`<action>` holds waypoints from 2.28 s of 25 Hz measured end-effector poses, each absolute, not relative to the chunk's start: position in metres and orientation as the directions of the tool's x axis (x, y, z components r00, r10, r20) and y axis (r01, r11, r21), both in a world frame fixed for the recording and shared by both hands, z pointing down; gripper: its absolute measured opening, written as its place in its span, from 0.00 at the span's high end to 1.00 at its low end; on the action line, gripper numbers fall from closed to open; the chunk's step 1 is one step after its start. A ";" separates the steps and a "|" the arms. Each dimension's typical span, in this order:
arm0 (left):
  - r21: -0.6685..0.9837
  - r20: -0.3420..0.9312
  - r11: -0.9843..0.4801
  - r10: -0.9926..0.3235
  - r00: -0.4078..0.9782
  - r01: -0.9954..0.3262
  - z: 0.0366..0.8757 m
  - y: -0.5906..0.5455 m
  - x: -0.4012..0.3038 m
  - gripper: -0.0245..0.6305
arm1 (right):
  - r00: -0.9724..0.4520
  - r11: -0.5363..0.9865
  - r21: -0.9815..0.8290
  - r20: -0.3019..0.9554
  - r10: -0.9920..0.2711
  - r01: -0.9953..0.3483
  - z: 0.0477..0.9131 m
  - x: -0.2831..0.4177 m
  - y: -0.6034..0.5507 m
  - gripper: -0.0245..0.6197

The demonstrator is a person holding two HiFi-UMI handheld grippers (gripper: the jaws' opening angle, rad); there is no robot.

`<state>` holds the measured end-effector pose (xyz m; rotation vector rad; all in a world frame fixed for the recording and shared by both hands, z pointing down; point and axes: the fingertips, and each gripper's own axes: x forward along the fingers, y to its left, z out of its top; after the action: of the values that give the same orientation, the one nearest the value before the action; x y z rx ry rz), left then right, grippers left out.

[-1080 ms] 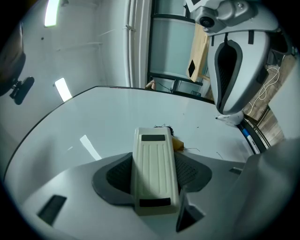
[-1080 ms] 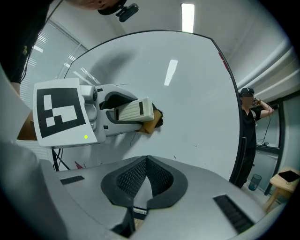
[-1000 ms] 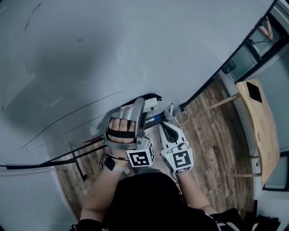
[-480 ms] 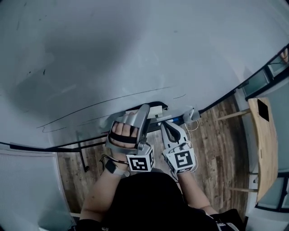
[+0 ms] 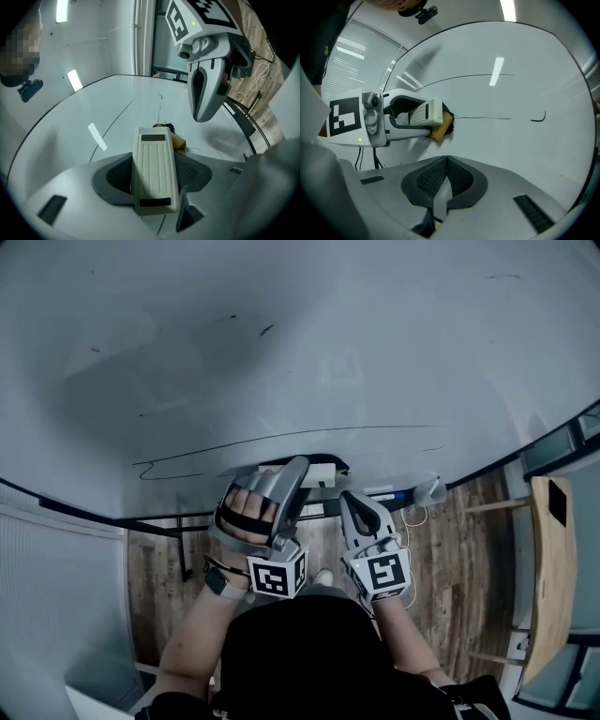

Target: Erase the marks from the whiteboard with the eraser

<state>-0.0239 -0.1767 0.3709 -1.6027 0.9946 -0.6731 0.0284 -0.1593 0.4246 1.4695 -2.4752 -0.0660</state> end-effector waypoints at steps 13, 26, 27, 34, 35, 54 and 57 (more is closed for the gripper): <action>-0.952 -0.080 -0.053 -0.908 0.412 -0.301 0.385 -0.167 -0.186 0.56 | -0.582 0.605 0.189 0.167 -0.796 -0.773 0.427 -0.096 -0.161 0.92; -0.882 -0.082 -0.062 -0.956 0.282 -0.468 0.390 -0.161 -0.310 0.56 | -0.635 0.660 0.196 0.178 -0.752 -0.725 0.433 -0.158 -0.158 0.92; -0.855 -0.087 -0.064 -0.961 0.264 -0.515 0.389 -0.161 -0.317 0.56 | -0.637 0.661 0.197 0.177 -0.751 -0.724 0.433 -0.159 -0.158 0.92; -0.637 -0.147 -0.069 -0.967 0.209 -0.768 0.368 -0.160 -0.329 0.56 | -0.638 0.665 0.183 0.190 -0.746 -0.724 0.438 -0.157 -0.155 0.92; -0.606 -0.164 -0.063 -0.965 0.202 -0.793 0.363 -0.160 -0.328 0.56 | -0.640 0.667 0.186 0.188 -0.745 -0.722 0.438 -0.156 -0.154 0.92; -0.687 -0.231 -0.034 -0.937 0.262 -0.726 0.300 -0.168 -0.222 0.56 | -0.606 0.630 0.180 0.172 -0.776 -0.755 0.426 -0.110 -0.151 0.92; -0.769 -0.197 -0.047 -0.931 0.307 -0.637 0.300 -0.168 -0.213 0.56 | -0.616 0.637 0.189 0.160 -0.771 -0.748 0.422 -0.117 -0.152 0.92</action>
<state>-0.2130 -0.1678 0.2999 -1.7686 1.4135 -0.4599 -0.1165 -0.1522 0.4218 1.2407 -2.6323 -0.1524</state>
